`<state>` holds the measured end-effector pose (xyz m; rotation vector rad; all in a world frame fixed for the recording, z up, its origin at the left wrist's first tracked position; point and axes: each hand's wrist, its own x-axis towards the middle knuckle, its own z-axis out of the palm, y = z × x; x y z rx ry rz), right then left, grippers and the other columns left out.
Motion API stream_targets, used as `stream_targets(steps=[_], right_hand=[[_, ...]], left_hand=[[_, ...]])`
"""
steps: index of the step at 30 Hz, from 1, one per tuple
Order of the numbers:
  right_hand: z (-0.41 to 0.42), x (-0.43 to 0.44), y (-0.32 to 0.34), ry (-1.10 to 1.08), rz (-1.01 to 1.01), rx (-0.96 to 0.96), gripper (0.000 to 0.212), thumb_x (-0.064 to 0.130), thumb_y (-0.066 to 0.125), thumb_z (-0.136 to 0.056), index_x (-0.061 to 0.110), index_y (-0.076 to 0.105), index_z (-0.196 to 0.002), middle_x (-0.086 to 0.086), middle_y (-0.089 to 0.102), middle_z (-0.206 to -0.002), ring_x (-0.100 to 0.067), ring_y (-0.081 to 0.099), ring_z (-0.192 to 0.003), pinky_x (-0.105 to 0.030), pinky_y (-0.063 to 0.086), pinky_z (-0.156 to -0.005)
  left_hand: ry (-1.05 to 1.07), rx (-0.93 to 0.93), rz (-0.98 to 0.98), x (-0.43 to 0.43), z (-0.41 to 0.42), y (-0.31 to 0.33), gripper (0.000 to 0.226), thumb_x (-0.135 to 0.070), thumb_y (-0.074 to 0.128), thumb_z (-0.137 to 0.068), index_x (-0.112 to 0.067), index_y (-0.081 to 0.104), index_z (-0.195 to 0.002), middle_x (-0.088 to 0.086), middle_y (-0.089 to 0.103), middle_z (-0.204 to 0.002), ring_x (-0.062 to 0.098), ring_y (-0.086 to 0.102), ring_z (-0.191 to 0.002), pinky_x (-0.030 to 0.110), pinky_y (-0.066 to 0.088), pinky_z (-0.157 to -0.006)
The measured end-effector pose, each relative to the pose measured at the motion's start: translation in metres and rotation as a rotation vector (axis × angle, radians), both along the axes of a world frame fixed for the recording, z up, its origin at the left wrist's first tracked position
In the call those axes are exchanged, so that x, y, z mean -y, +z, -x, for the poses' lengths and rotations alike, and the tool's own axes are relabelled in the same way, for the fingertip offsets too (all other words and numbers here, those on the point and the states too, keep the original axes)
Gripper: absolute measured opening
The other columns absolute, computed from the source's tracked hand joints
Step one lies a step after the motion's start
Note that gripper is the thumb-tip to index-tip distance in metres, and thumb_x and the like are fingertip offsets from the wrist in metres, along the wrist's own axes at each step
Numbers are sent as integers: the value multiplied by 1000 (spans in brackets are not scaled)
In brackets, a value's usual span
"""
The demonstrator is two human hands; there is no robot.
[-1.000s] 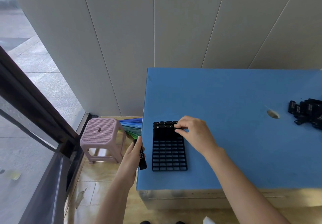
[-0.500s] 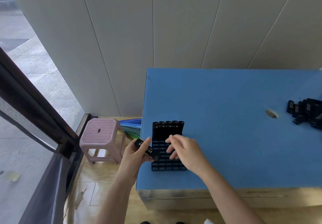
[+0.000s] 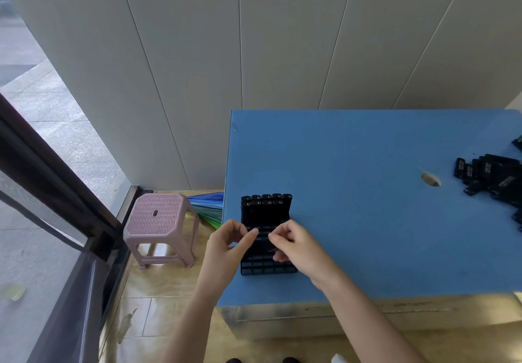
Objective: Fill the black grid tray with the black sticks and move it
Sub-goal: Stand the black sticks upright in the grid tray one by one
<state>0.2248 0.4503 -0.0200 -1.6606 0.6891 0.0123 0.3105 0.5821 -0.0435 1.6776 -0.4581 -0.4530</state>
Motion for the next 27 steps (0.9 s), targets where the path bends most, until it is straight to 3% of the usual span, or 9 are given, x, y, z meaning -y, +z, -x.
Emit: stream_targets(steps=[2, 6, 9, 13, 20, 27], right_hand=[[3, 9, -1, -17, 162, 45, 9, 22, 60, -88, 20, 51, -89, -1, 62, -89, -8, 62, -66, -15, 50, -67], [7, 30, 2, -54, 514, 126, 16, 17, 71, -79, 21, 55, -83, 9, 62, -78, -4, 59, -69, -15, 46, -68], [8, 45, 4, -62, 679, 191, 13, 12, 72, -78, 17, 61, -82, 13, 63, -77, 0, 61, -72, -15, 49, -73], [2, 55, 5, -50, 836, 278, 11, 8, 70, -78, 14, 63, -84, 8, 65, -84, -5, 62, -77, -21, 51, -78], [-11, 57, -7, 12, 889, 290, 11, 11, 71, -78, 12, 66, -88, 6, 68, -87, -8, 64, -80, -25, 52, -78], [-19, 58, -9, 121, 1060, 322, 10, 14, 71, -79, 14, 72, -89, 6, 64, -88, -13, 61, -74, -26, 50, -63]], left_hand=[[-8, 158, -132, -3, 0, 0, 20, -23, 63, -86, -16, 54, -70, -9, 55, -65, 4, 52, -64, 23, 45, -62], [-67, 570, -558, -13, -3, 3, 15, -36, 52, -92, -23, 56, -86, -15, 59, -86, 5, 56, -84, 26, 49, -69], [-107, 696, -733, -16, -5, 7, 25, -39, 43, -95, -21, 57, -105, -11, 59, -104, 9, 56, -100, 24, 45, -75], [-156, 737, -850, -17, -6, 8, 32, -42, 36, -97, -23, 53, -115, -11, 57, -114, 9, 52, -108, 23, 43, -82], [-184, 713, -863, -19, -5, 10, 33, -42, 37, -96, -24, 52, -119, -11, 57, -117, 7, 52, -109, 22, 44, -81], [-179, 707, -840, -23, -6, 10, 33, -43, 38, -96, -24, 53, -118, -12, 57, -117, 6, 53, -108, 22, 45, -80]])
